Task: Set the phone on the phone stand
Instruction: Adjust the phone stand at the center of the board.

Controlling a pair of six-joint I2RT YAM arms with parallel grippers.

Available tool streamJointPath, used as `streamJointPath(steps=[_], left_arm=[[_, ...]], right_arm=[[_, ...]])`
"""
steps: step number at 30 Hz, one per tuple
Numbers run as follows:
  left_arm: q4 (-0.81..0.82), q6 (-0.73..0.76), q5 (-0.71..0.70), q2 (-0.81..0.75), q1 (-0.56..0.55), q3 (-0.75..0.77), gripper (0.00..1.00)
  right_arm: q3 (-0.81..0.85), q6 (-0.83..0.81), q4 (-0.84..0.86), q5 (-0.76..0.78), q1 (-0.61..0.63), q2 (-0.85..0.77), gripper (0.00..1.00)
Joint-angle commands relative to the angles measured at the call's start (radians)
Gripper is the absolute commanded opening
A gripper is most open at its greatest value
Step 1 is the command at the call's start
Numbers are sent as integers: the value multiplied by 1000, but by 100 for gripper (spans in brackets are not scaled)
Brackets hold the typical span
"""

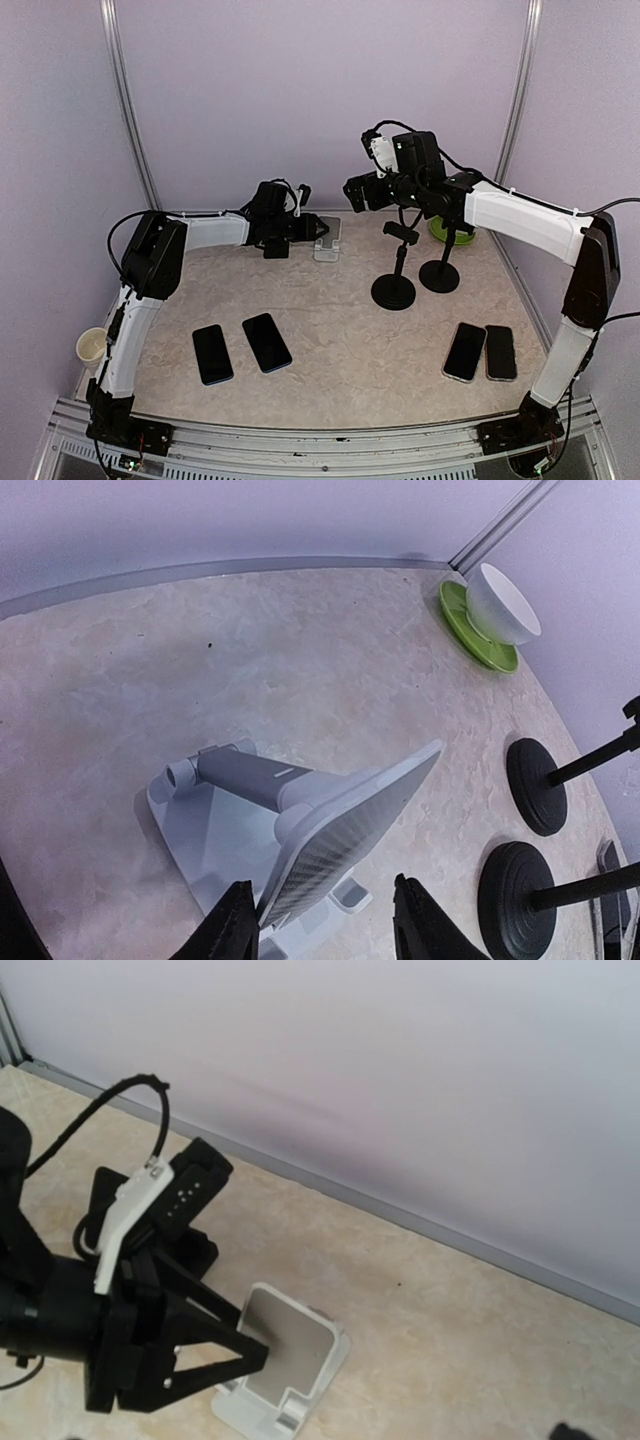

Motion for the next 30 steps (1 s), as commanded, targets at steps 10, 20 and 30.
streamJointPath(steps=[10, 20, 30], left_arm=[[46, -32, -5, 33, 29, -20, 49], [84, -47, 40, 30, 22, -57, 49], [46, -13, 70, -17, 22, -109, 51]], right_arm=[[53, -3, -7, 2, -4, 16, 100], [73, -8, -23, 4, -4, 27, 100], [68, -2, -18, -3, -4, 33, 100]])
